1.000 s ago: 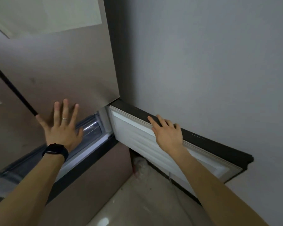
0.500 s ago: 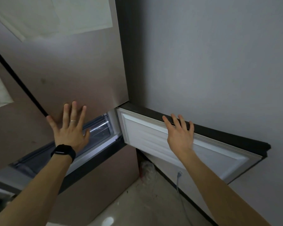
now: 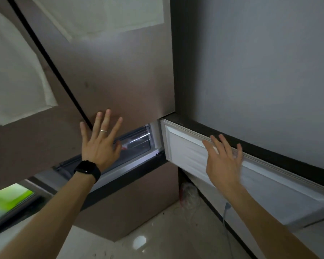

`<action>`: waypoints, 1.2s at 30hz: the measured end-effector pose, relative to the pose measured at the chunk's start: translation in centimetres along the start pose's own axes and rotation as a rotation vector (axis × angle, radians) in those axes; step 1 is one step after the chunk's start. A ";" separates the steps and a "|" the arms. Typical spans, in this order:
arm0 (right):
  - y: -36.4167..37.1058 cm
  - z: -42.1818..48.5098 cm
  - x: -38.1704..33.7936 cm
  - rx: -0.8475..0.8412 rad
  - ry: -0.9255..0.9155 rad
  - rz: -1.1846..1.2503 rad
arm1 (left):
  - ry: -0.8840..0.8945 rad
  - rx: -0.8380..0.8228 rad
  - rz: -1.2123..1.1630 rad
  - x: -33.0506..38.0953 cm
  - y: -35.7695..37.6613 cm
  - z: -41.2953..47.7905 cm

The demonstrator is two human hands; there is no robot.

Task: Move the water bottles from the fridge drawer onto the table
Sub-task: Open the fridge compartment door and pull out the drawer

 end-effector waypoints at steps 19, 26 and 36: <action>21.8 6.9 -32.2 -0.936 0.073 1.302 | 0.203 0.290 0.536 -12.4 3.5 -4.1; 25.0 8.8 -37.2 -0.949 0.506 2.146 | 0.217 0.332 0.489 -12.2 3.0 -4.0; 26.2 9.5 -37.9 -0.862 0.530 2.101 | 0.206 0.284 0.476 -12.1 2.4 -3.8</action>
Point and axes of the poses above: each hand's wrist, its own z-axis towards the middle knuckle, its own y-axis out of the palm, x = y × z, the point moved 7 cm from there along z, towards the middle knuckle, and after that the axes turned 13 degrees about -x, right-handed, at the moved point
